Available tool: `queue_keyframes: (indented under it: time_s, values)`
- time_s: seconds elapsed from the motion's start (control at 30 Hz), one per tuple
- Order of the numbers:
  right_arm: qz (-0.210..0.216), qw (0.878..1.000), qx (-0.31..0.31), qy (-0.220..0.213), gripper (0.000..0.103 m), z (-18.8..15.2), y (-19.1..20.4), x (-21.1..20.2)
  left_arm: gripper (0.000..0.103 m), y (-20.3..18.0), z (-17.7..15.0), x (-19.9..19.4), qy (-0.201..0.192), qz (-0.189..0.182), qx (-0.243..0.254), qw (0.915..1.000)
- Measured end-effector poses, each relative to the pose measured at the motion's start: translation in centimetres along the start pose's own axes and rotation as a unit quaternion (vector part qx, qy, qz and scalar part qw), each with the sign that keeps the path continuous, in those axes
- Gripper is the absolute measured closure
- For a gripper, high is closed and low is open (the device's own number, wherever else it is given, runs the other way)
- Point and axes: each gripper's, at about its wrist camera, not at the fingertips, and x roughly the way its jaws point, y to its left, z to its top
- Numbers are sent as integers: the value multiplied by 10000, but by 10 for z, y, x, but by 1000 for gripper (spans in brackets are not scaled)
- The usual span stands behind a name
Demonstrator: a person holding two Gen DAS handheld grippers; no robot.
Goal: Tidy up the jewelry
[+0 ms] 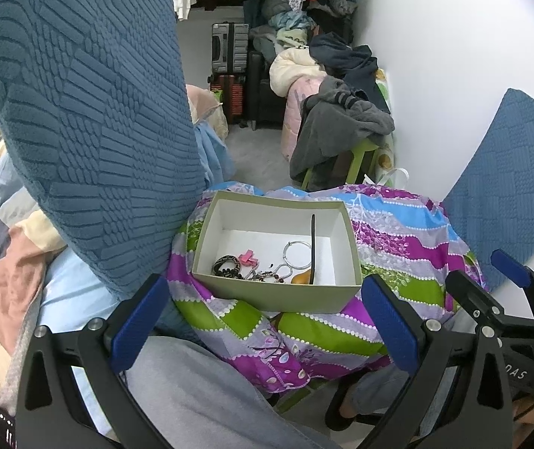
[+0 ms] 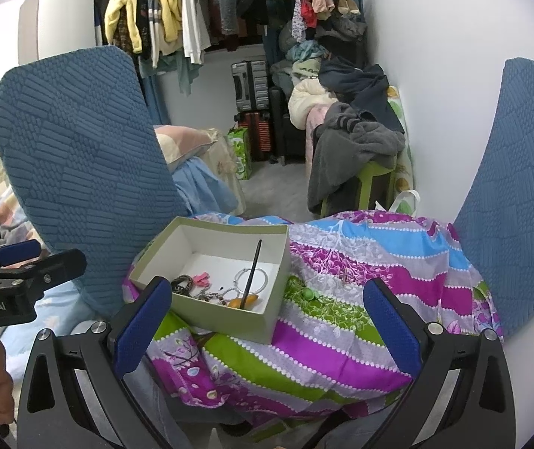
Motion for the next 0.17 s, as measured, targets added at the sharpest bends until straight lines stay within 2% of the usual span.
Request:
queue_keyframes:
  time_s: [0.17]
  values:
    - [-11, 10000, -9, 50, 0, 1, -4, 2, 1, 3, 0, 1, 39, 20, -7, 10000]
